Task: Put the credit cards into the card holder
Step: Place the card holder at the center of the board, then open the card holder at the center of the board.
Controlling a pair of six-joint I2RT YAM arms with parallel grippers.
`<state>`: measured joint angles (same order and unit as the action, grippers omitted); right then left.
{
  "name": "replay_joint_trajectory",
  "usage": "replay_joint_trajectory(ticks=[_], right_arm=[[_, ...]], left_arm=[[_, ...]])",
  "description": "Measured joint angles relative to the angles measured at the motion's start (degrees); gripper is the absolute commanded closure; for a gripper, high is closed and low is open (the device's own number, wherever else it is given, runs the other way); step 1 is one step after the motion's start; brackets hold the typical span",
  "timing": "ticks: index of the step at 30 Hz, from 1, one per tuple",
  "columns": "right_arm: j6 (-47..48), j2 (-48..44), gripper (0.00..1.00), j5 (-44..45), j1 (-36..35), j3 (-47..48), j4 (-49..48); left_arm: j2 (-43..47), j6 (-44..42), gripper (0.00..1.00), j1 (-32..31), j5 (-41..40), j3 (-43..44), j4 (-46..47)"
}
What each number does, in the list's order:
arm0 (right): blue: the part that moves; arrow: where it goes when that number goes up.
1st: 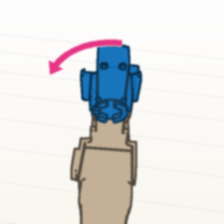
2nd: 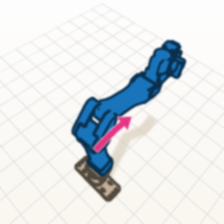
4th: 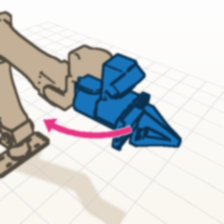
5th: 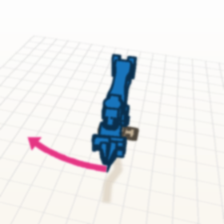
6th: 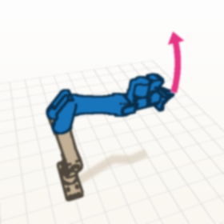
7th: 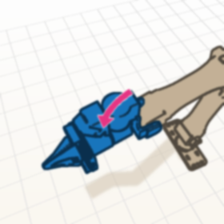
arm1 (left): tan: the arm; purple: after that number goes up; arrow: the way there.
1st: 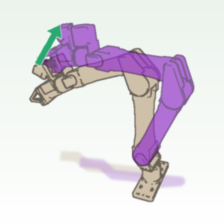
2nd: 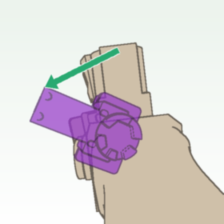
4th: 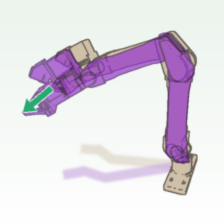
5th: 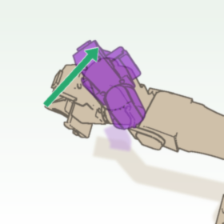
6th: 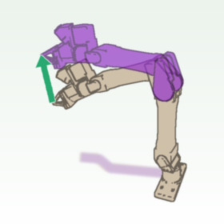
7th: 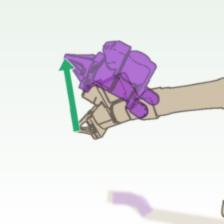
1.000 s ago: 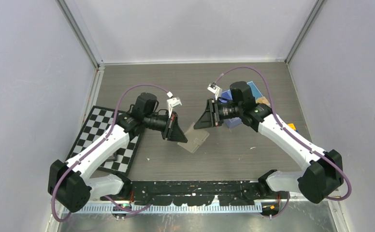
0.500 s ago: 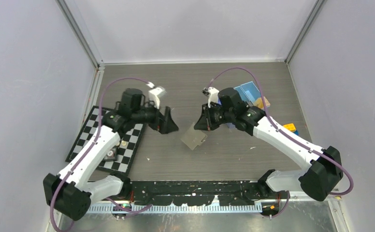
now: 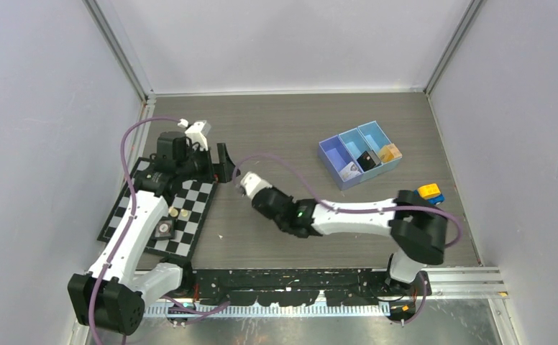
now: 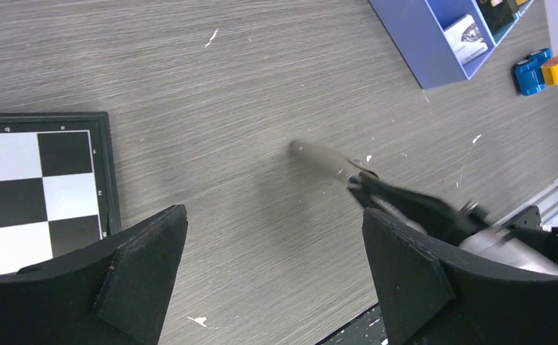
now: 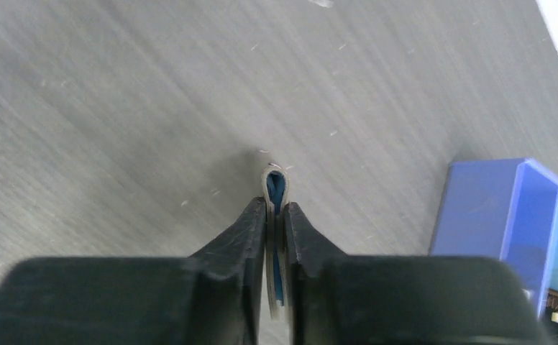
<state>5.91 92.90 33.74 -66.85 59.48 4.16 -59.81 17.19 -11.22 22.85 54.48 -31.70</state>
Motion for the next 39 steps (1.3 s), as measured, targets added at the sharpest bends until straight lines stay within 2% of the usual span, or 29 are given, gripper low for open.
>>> replay_joint_trajectory(ticks=[2,5,9,11,13,16,21,25,32,35,39], right_arm=[[0.7,4.0,0.55,2.4,-2.4,0.1,0.1],[-1.3,5.1,0.41,1.8,-3.8,0.1,3.4],[-6.3,-0.1,0.35,-1.9,-3.1,0.1,6.8],[-9.6,-5.3,0.36,-5.0,-2.1,0.1,8.5],[-12.9,-9.6,0.42,-8.8,-0.4,0.1,9.4],[-19.1,-14.1,0.45,-18.7,7.9,0.1,10.5],[-27.3,-11.3,0.54,-37.0,26.1,-0.9,11.5],[-30.2,-5.4,0.58,-50.0,33.0,-1.3,12.9],[-31.1,1.3,0.64,-61.8,37.4,-1.1,13.6],[-31.2,3.7,0.64,-64.3,37.4,-0.9,13.3],[-31.0,6.9,0.64,-65.2,37.4,-0.8,13.4]], left_arm=[[0.0,0.4,0.06,0.0,-1.0,-0.1,0.0],[-0.2,1.7,0.07,0.0,-2.3,-0.5,-0.1],[-0.9,3.9,0.1,0.0,-2.3,-2.2,0.0],[-1.0,5.3,0.12,0.0,-1.6,-3.7,0.4],[-1.1,6.9,0.14,-0.2,-0.5,-5.7,1.6],[-1.8,9.7,0.15,-2.5,0.5,-8.7,4.2],[-6.1,12.3,0.22,-11.9,0.5,-10.5,8.4],[-11.2,12.6,0.26,-17.7,-0.5,-10.5,12.2],[-21.2,12.6,0.27,-21.6,-3.2,-10.5,15.6],[-23.7,12.4,0.28,-21.9,-4.5,-10.0,16.6],[-27.6,11.7,0.35,-22.1,-5.3,-7.4,18.0]])
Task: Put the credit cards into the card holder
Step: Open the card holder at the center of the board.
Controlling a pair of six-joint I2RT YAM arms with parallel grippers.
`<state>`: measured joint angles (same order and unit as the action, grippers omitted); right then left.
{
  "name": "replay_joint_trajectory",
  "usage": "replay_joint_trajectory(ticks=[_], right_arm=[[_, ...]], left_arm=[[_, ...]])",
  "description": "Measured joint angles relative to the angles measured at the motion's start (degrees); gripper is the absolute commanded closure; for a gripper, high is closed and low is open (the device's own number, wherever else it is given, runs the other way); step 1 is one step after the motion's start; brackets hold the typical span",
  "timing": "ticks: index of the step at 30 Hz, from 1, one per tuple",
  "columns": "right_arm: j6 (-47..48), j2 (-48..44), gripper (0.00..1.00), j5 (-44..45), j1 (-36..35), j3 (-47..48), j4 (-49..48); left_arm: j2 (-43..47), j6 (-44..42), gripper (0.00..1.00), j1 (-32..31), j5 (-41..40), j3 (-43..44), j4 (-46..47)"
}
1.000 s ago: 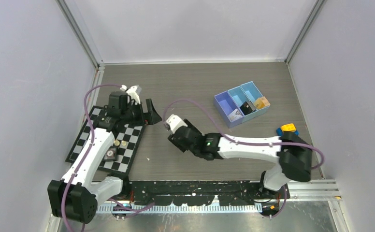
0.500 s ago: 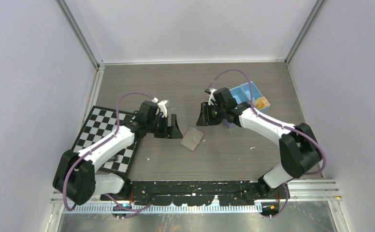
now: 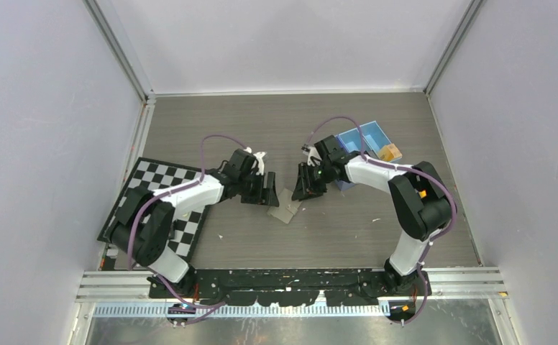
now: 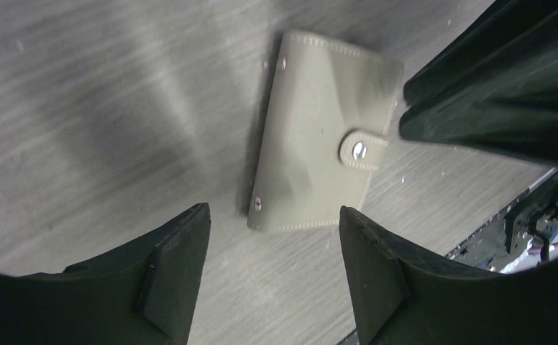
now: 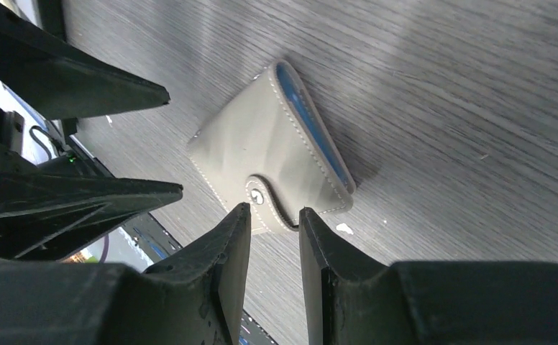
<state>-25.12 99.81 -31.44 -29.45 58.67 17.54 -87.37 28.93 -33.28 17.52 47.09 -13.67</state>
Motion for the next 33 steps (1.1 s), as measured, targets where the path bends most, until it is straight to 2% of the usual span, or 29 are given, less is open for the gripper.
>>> replay_joint_trajectory(ticks=[8,17,26,33], right_arm=[[1.1,2.7,0.65,0.0,0.0,1.7,0.7],[1.3,5.2,0.68,-1.9,-0.4,2.3,0.6],[1.7,6.5,0.68,-4.0,-2.5,2.9,1.0],[2.3,7.0,0.72,-4.6,-3.7,3.3,1.1]], left_arm=[[-6.9,-3.0,0.47,-0.8,0.5,4.0,2.1],[-9.7,-6.2,0.55,-2.9,-0.3,6.2,1.7],[-10.8,-8.4,0.77,-3.8,-2.8,7.3,1.0],[-10.8,-8.6,0.88,-3.8,-3.6,7.3,0.7]])
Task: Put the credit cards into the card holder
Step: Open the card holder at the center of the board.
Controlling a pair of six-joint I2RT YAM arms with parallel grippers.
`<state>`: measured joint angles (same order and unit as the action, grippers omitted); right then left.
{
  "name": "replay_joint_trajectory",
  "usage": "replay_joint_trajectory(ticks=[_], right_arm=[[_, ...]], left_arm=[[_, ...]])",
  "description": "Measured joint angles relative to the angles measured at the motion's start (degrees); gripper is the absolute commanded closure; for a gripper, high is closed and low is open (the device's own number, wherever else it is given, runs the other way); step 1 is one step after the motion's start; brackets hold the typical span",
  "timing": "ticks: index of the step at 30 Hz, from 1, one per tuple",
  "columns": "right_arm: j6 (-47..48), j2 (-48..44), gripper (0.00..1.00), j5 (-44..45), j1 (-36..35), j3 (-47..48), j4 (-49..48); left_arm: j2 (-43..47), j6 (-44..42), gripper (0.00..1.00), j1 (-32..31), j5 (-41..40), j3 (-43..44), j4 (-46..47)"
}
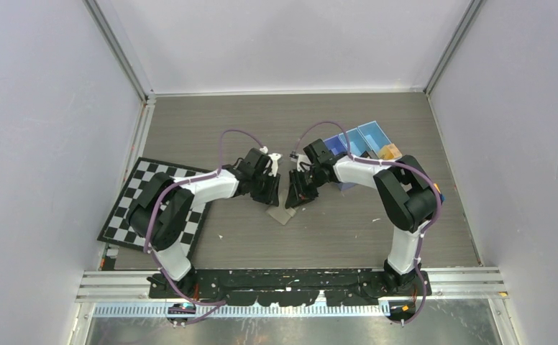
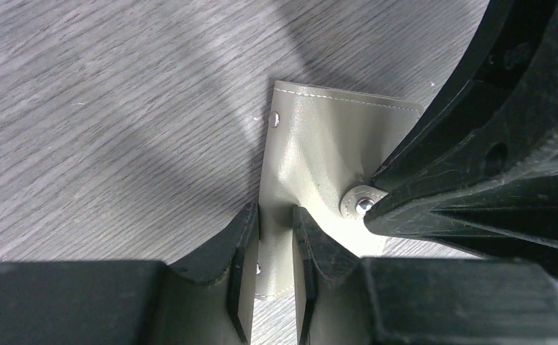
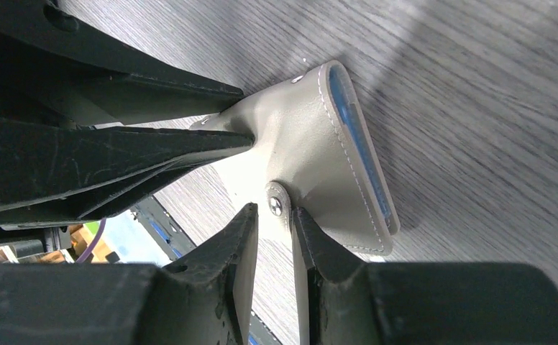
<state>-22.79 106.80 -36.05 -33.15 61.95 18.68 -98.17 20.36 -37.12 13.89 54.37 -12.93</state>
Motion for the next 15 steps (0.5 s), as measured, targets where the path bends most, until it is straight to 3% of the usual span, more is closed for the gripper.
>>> replay_joint_trajectory(ticks=[8,12,15], right_arm=[[0.2,0.2,0.84,0.3,-0.7,0.1,0.2],[0.7,0.2,0.98,0.4,-1.4,0.1,0.4],[1.6,0.2,0.99,0.4,-1.8,0.1,0.8]], left_arm=[[0.0,0.5,0.97,0.0,-0.2,0.0,0.0],[-0.1,1.4,0.98,0.0,-0.4,0.0,0.0],[-0.2,2.1,0.99,0.0,-0.4,0.0,0.1]])
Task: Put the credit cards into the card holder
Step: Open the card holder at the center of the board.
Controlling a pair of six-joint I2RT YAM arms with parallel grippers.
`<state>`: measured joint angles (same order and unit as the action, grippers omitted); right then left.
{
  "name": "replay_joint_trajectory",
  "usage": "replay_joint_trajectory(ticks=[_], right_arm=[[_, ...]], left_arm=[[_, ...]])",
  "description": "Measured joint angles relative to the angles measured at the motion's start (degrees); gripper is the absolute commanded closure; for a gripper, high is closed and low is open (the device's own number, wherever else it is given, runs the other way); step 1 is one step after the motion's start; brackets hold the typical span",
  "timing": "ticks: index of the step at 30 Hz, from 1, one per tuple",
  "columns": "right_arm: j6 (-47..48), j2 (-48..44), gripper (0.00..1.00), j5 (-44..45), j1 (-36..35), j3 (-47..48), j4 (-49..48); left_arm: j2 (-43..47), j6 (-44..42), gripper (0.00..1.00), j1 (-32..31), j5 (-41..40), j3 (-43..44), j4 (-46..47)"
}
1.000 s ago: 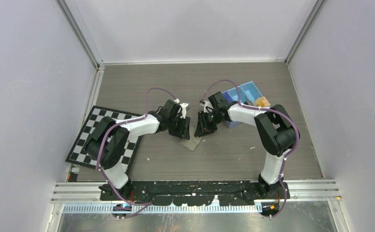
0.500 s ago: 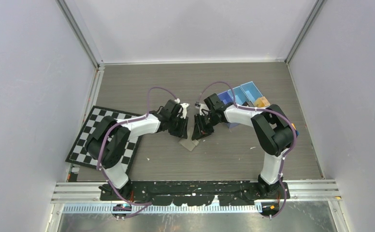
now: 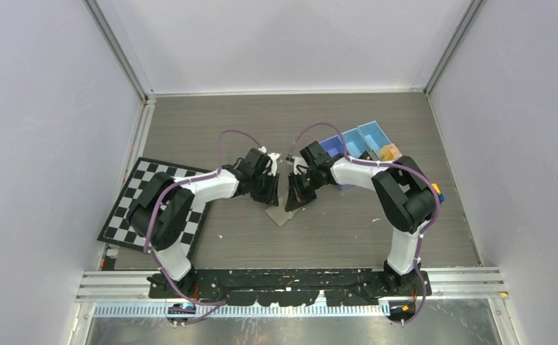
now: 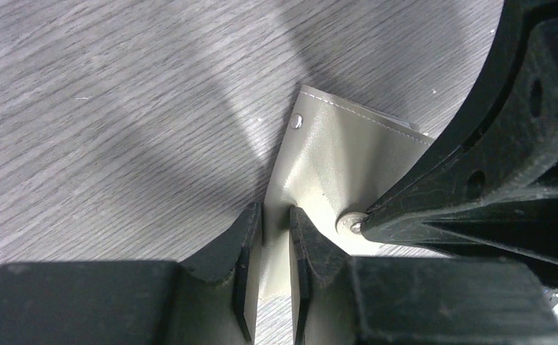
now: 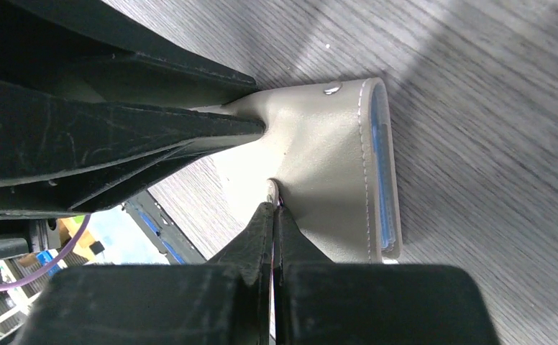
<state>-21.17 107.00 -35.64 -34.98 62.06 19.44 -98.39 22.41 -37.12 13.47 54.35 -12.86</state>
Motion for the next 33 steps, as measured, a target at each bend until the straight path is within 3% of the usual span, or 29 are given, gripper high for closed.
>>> replay_joint_trajectory(ticks=[15,19,25,33], right_arm=[[3.4,-3.5,0.99,-1.9,-5.0,-2.5,0.3],[3.3,-7.4,1.0,-0.7,-4.8,-4.2,-0.2],[3.1,-13.9,1.0,-0.4,-4.9,-5.4,0.7],[3.0,-17.8,1.0,-0.9,-5.1,-5.4,2.5]], left_arm=[[-0.2,4.6,1.0,-0.1,-1.4,-0.3,0.6],[1.5,5.6,0.89,-0.4,-2.3,-2.4,2.1],[8.0,5.0,0.61,-0.9,-4.9,-6.5,0.5],[18.2,3.1,0.47,-0.6,-4.2,-7.4,-0.3]])
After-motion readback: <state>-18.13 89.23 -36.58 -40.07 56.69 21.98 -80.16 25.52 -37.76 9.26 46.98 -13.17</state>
